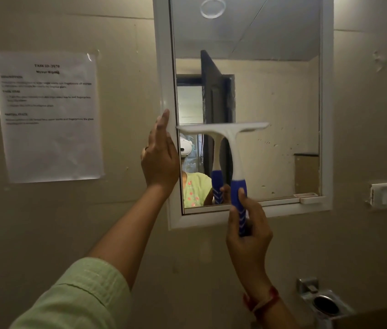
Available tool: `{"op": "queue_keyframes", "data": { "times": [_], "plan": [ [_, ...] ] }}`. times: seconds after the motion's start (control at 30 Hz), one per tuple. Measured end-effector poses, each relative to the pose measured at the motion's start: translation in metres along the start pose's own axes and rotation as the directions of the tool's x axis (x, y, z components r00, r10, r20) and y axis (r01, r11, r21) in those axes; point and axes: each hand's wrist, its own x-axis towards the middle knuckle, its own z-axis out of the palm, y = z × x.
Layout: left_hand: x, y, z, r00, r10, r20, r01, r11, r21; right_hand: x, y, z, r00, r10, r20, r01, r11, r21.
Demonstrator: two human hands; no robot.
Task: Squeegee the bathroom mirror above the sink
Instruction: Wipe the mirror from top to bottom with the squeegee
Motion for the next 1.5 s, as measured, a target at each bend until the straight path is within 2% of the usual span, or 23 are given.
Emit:
{"op": "queue_keyframes", "data": {
  "times": [0.1,0.3,0.53,0.8,0.97,1.07,1.33,1.5],
  "plan": [
    [-0.002,0.000,0.000,1.000,-0.011,0.002,0.011,1.000,-0.004,-0.010,-0.001,-0.006,1.000,0.029,0.007,-0.029,1.000,0.005],
    [-0.002,0.001,0.000,1.000,-0.015,0.001,0.015,1.000,-0.013,0.034,-0.019,-0.002,0.997,0.071,0.002,-0.071,0.994,0.082],
    [-0.015,0.000,0.000,0.999,-0.051,0.012,0.050,0.995,0.085,-0.016,-0.002,-0.009,0.999,0.035,0.029,-0.035,0.999,-0.012],
    [-0.018,0.000,0.000,0.999,-0.040,0.010,0.039,0.997,0.074,0.025,-0.021,-0.006,0.994,0.110,0.008,-0.110,0.989,0.102],
    [-0.017,0.000,0.001,0.999,-0.038,-0.004,0.038,0.998,0.050,-0.011,-0.008,-0.012,0.999,0.042,0.024,-0.042,0.999,0.023],
    [-0.019,0.000,0.000,0.999,-0.034,-0.001,0.034,0.999,0.040,-0.043,-0.003,-0.018,0.997,0.066,0.029,-0.067,0.997,0.045],
    [-0.016,0.004,-0.002,0.999,-0.039,0.015,0.038,0.999,0.038,0.007,-0.012,-0.019,0.995,0.090,0.033,-0.091,0.995,0.044],
    [-0.017,0.004,-0.002,0.999,-0.054,0.005,0.053,0.997,0.049,-0.036,0.005,-0.025,0.996,0.071,0.061,-0.072,0.997,0.006]
  ]
}}
